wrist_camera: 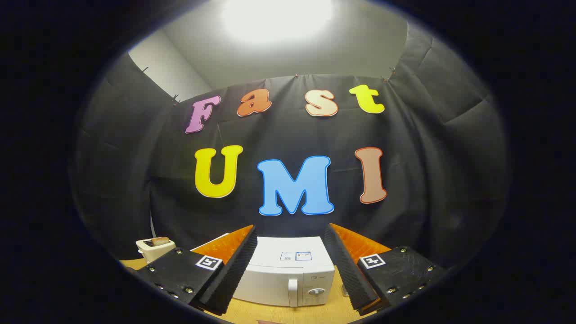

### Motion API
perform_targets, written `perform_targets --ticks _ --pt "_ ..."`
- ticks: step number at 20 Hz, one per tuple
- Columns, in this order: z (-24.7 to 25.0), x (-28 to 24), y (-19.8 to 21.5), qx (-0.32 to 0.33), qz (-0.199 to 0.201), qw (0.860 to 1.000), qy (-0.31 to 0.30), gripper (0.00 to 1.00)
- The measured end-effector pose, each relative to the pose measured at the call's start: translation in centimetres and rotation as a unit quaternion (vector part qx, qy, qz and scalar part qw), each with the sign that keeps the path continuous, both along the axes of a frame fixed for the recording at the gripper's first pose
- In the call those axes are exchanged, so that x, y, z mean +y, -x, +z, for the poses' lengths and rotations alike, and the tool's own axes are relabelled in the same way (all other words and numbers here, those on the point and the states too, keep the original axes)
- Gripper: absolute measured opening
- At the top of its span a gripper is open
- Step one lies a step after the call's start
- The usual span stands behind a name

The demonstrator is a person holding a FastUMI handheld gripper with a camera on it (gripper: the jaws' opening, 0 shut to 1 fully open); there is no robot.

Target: Open the microwave, put the food inside, and close the microwave door.

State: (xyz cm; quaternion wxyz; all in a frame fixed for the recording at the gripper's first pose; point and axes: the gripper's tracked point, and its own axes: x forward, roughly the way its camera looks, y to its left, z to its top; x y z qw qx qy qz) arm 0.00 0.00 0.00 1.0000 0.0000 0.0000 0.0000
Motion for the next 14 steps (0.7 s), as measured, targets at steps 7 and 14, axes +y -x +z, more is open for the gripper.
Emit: perform_targets --ticks 7,14 --pt "-0.7 1.1 -0.2 0.009 0.006 1.0 0.011 0.95" --pt "-1.2 0.5 -0.8 0.015 0.005 1.0 0.019 0.95"
